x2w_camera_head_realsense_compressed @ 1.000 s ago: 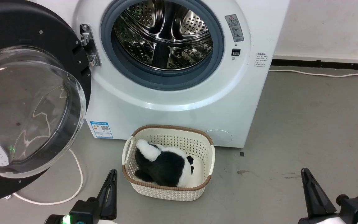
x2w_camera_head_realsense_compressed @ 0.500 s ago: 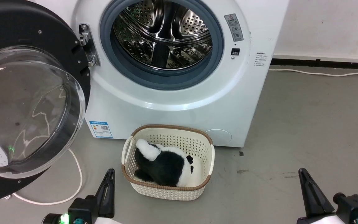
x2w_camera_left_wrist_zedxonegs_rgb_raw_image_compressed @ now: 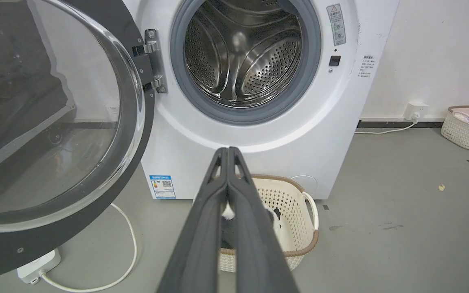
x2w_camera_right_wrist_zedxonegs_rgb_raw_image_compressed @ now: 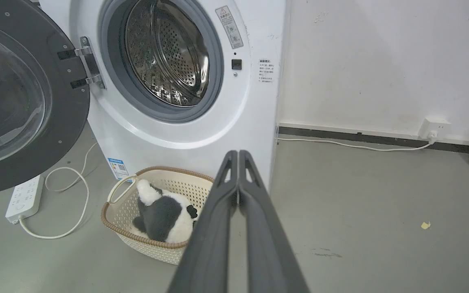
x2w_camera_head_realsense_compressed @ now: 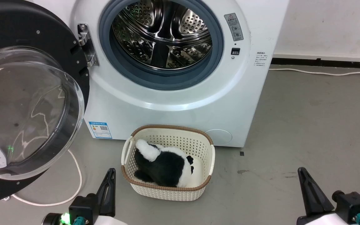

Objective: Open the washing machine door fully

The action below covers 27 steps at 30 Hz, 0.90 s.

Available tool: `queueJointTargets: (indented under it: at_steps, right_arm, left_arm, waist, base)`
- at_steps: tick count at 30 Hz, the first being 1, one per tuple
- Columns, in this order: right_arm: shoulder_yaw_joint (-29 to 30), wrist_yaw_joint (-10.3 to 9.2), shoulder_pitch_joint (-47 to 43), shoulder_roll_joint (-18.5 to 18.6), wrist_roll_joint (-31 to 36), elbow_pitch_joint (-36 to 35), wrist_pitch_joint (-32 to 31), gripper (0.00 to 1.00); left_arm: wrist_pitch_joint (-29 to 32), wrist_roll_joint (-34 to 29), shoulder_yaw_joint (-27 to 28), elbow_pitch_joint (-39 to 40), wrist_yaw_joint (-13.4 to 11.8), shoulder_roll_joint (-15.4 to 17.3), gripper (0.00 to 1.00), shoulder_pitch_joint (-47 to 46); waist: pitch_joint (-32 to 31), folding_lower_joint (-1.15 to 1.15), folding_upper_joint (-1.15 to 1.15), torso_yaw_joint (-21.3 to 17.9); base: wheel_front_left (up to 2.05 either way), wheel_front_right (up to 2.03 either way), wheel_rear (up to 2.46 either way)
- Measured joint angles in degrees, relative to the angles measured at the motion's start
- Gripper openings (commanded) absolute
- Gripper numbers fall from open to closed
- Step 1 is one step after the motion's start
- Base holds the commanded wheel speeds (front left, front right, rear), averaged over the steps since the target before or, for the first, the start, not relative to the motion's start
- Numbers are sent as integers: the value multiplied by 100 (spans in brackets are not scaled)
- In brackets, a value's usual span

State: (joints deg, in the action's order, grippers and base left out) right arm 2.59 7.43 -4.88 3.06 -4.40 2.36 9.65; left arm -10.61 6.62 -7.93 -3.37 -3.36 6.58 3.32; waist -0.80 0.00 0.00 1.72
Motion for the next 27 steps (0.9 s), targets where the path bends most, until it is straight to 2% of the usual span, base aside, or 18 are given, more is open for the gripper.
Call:
queueJointTargets:
  at_steps: [27]
  right_arm:
    - [-85,0,86,0,121,-68,-302,0]
  left_arm:
    - [320,-191,248,110,100,-76,0,-100]
  waist:
    - [25,0,0,-53]
  base:
    - [0,0,0]
